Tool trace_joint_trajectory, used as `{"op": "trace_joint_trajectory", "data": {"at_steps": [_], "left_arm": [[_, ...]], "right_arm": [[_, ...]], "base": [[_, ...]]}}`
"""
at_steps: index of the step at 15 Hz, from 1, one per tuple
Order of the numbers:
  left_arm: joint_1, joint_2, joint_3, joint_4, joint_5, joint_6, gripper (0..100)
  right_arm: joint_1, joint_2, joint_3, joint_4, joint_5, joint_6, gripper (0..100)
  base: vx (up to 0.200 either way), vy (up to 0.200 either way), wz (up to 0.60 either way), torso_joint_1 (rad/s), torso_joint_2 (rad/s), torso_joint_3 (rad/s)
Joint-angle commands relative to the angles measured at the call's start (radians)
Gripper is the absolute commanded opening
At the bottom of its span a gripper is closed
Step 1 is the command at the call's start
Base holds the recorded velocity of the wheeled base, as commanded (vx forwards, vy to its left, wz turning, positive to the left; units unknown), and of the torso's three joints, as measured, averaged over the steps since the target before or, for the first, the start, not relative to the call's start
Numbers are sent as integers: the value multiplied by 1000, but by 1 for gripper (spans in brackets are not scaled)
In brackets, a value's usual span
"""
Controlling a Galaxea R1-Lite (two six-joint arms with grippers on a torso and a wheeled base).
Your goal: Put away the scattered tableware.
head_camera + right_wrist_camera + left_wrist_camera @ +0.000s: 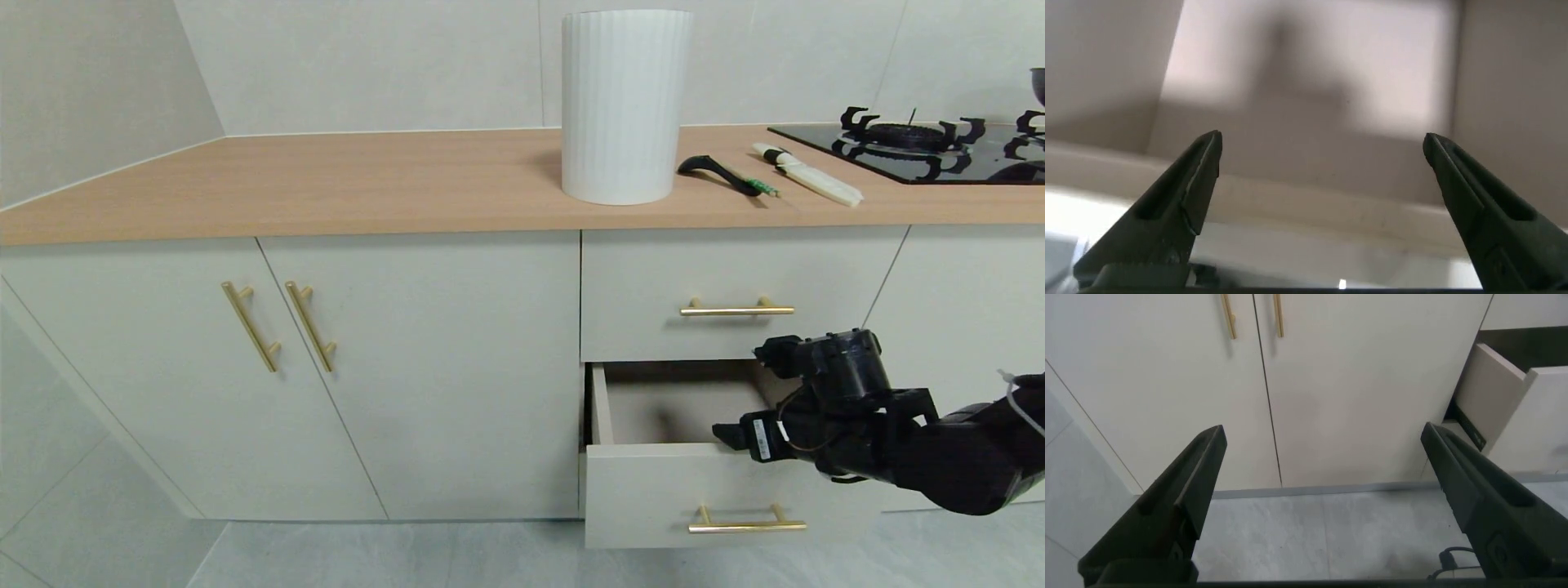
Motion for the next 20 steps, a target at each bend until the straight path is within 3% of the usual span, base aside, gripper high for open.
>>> {"op": "trace_joint_trajectory", "data": {"at_steps": [1, 7, 12, 20], "left_arm": [[0, 1, 0, 0, 0, 0, 100], [0, 1, 0, 0, -1, 0, 100], [0, 1, 0, 0, -1, 0, 100], [0, 1, 0, 0, -1, 0, 100]], "right_arm": [[9, -68, -7, 76, 27, -3, 100], [37, -111, -17, 235, 41, -35, 100], [69, -165, -79, 551, 35, -68, 100], [123, -214, -82, 872, 29, -226, 100]], "base": [[0, 0, 0, 0, 0, 0], [0, 0, 0, 0, 0, 0], [0, 0, 0, 0, 0, 0], [0, 0, 0, 0, 0, 0]]}}
